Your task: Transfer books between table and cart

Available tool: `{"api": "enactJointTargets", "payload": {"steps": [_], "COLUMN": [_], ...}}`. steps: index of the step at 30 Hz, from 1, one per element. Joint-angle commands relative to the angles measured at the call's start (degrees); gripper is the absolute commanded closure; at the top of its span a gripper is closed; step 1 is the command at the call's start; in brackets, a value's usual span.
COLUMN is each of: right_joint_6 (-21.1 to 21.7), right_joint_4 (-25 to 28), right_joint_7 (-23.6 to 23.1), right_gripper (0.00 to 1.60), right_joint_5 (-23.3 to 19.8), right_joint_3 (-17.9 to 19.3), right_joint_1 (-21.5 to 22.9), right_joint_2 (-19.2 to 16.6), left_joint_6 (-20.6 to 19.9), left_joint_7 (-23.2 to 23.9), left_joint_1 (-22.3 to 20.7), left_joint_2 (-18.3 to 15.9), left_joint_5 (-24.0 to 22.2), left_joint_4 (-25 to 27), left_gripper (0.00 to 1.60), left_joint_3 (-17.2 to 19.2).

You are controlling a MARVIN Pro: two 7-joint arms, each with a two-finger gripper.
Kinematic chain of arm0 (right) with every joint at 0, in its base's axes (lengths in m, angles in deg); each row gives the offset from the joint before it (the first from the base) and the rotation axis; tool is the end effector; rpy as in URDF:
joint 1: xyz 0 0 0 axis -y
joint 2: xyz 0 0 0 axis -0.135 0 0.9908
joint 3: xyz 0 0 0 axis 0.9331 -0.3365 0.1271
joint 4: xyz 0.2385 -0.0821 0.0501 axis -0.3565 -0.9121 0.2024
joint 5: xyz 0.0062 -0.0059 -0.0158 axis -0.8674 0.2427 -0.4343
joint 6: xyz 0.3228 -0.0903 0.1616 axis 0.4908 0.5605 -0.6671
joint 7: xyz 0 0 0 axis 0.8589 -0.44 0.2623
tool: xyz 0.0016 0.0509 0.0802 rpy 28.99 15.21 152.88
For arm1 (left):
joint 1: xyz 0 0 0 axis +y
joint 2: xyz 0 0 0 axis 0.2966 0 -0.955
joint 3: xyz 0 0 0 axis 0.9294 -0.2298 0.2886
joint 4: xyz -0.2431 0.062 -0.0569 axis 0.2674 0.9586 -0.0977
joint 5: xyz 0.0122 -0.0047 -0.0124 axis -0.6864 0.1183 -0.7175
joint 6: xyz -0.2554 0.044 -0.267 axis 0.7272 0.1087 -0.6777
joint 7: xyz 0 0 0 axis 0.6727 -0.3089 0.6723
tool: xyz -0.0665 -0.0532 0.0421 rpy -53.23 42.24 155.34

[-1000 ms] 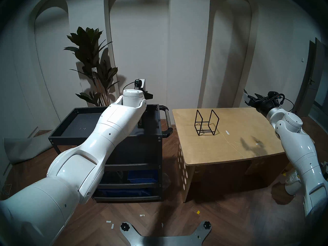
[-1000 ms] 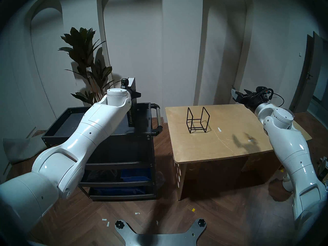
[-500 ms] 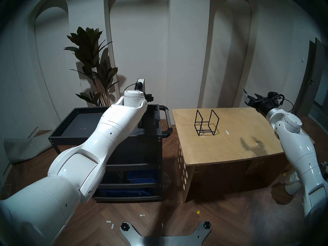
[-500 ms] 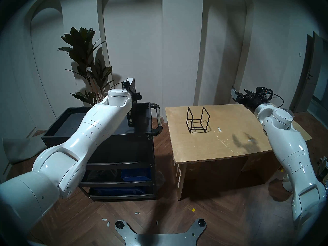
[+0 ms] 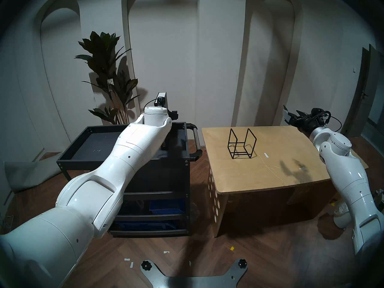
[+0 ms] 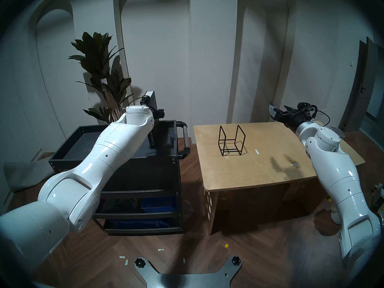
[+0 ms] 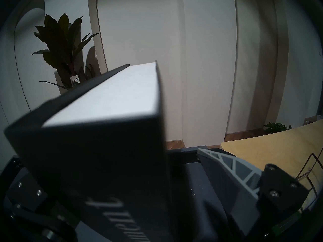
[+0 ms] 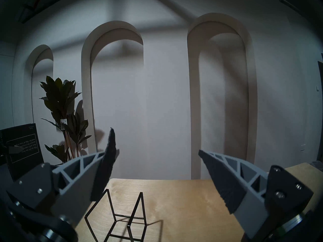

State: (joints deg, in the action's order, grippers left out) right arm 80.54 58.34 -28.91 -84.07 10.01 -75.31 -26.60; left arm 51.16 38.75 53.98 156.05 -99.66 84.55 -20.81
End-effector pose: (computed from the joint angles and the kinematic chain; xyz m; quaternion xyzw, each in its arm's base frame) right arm 0.5429 -0.2239 -0.0941 -0.6703 -0.0313 -0.7378 0.0727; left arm 0.6568 -0.0612 -0.1116 -0.7972 0.0137 -0.6010 0.0558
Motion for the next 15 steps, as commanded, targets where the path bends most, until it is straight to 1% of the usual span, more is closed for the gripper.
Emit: {"api": "enactJointTargets", "payload": {"steps": [1, 8, 15], "right_joint_6": [-0.7, -0.6, -0.8], "right_joint_4": [0.2, -0.3, -1.1], "right_joint_7": [-0.2, -0.3, -0.6], "right_gripper": [0.0, 0.0, 0.0], "right_joint_5": [0.1, 0.5, 1.0], "right_joint_3": [0.2, 0.1, -0.2], "right_joint_1": [1.8, 2.4, 2.9], "right_joint_2": [0.2, 0.7, 1.2], "left_joint_6": [0.1, -0.8, -2.8], "left_joint_7": [0.0, -0.1, -1.2], "left_joint_1": [-1.3, 0.9, 3.8], "left_joint_2": [-0.5, -1.5, -2.9], "left_joint_5": [0.0, -1.1, -2.2], "left_joint_4": [1.9, 6.2, 10.8], "left_gripper": [0.0, 0.0, 0.0], "left_joint_3": [0.6, 1.8, 2.3]}}
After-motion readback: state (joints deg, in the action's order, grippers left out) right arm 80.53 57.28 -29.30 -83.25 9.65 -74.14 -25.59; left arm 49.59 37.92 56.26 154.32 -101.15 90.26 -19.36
